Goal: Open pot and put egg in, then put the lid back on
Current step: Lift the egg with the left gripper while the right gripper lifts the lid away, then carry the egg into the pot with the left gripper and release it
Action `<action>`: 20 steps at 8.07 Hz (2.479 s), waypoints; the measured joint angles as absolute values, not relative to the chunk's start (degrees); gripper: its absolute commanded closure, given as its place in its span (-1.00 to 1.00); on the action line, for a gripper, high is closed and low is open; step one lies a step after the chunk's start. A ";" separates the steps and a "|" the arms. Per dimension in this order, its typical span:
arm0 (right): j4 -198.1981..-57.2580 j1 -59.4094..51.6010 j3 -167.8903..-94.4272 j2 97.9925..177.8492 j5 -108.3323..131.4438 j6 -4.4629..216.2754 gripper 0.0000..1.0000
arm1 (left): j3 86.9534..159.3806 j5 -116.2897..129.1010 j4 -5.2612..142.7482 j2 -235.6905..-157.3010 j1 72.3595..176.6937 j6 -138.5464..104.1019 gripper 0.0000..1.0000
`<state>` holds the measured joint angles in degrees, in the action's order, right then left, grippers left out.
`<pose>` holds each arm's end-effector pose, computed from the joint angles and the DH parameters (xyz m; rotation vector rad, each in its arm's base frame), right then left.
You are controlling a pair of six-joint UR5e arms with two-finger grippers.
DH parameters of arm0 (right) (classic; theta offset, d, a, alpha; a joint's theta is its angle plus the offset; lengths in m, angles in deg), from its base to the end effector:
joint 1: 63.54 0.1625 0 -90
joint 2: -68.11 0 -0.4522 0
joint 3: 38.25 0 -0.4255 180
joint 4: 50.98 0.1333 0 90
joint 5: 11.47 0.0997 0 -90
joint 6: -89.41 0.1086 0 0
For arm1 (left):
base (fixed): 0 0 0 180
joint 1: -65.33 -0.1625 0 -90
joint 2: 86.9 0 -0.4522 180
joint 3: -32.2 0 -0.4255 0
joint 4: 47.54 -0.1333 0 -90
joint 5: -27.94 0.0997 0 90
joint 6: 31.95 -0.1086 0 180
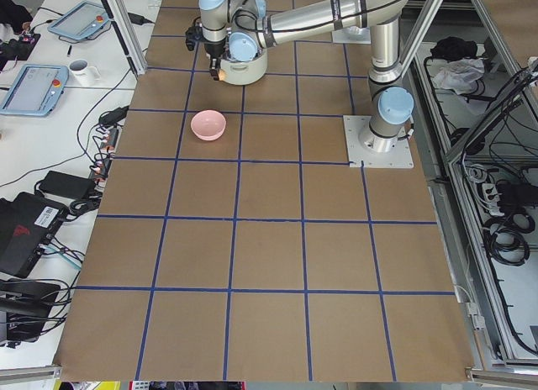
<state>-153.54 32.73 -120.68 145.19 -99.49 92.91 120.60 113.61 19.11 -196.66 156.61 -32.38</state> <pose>0.2058 -0.6185 0.4684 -0.0781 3.0897 -0.1895 -0.1563 -0.6629 0.3566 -0.0509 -3.0619 0.1379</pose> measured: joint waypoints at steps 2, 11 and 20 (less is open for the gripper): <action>-150.64 25.28 -120.62 147.55 -97.32 83.84 0.92 | 120.16 113.75 17.34 -197.35 162.54 -24.41 0.69; -148.15 11.90 -121.49 149.80 -99.06 66.94 0.97 | 118.29 117.08 6.27 -207.37 178.06 -13.50 0.22; -148.62 11.92 -121.72 149.95 -98.87 68.77 0.89 | 118.26 116.89 6.96 -205.56 178.14 -12.74 -1.00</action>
<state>-148.62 11.92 -121.72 149.95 -98.87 68.77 118.26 116.89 6.96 -205.56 178.14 -12.74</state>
